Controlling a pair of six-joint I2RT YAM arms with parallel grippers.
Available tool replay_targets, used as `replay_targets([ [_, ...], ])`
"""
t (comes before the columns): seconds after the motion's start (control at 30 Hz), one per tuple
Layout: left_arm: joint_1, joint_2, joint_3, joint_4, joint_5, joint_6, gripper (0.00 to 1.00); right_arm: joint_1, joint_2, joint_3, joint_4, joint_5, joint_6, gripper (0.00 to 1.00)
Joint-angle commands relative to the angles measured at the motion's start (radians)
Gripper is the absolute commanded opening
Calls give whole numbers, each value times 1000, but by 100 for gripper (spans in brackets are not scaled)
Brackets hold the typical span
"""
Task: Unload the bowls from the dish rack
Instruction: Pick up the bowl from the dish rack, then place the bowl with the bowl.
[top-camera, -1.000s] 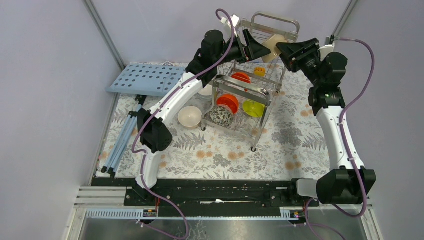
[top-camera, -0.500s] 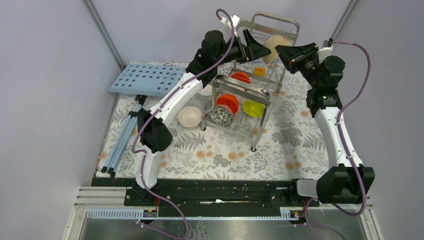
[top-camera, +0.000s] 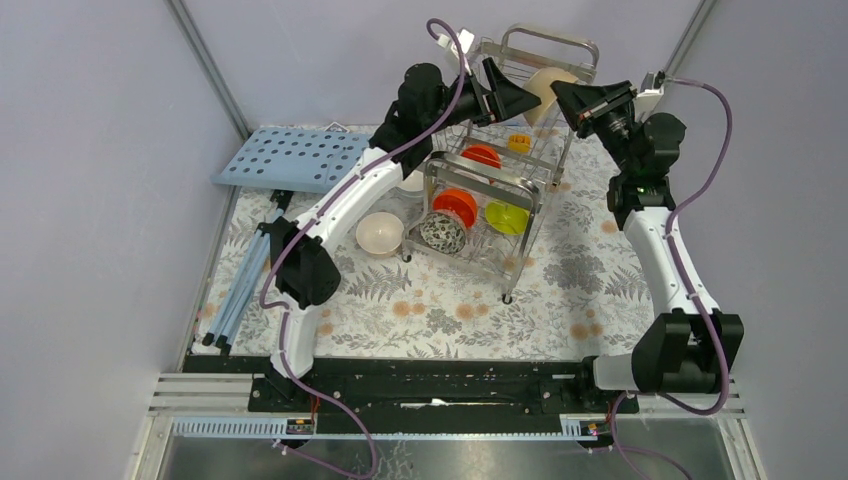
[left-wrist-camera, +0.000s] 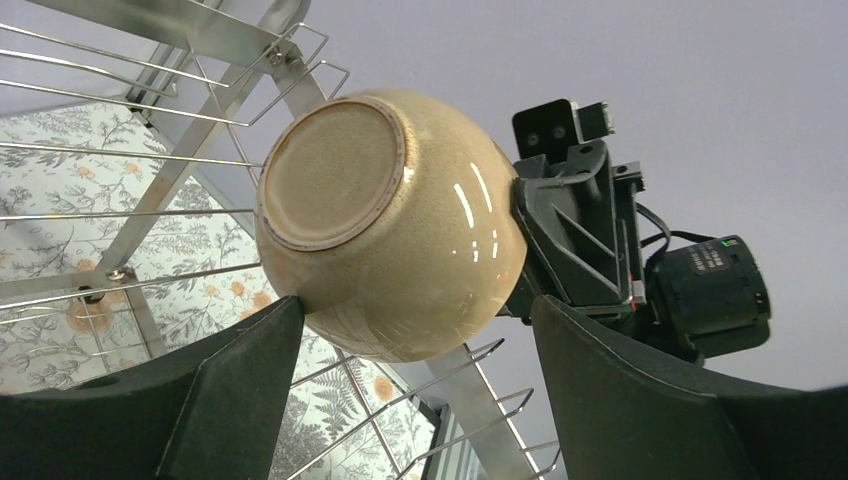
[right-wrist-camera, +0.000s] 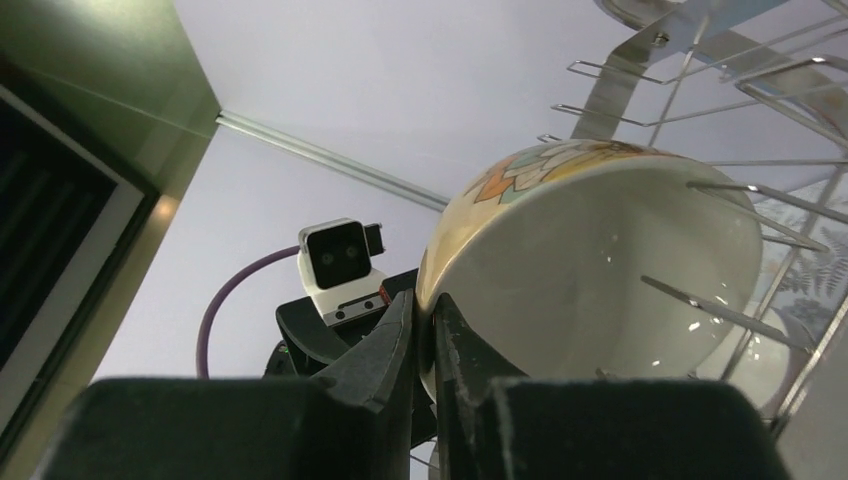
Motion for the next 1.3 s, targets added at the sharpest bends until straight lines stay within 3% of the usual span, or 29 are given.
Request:
replay_targets([
  [0.0, 22, -98, -56, 109, 9, -34, 89, 9, 38, 14, 266, -90, 119, 0],
  [0.2, 59, -178, -118, 217, 1, -82, 95, 9, 112, 86, 393, -122, 193, 0],
  [0.63, 79, -267, -187, 230, -2, -75, 98, 9, 165, 180, 549, -114, 254, 0],
  [0.87, 92, -403, -304, 256, -44, -101, 99, 47, 199, 315, 630, -129, 304, 0],
  [1.17, 92, -766, -656, 233, -231, -111, 99, 121, 47, 407, 455, -239, 97, 0],
  [1.27, 91, -882, -771, 194, -287, -128, 99, 152, -53, 396, 301, -268, -26, 0],
])
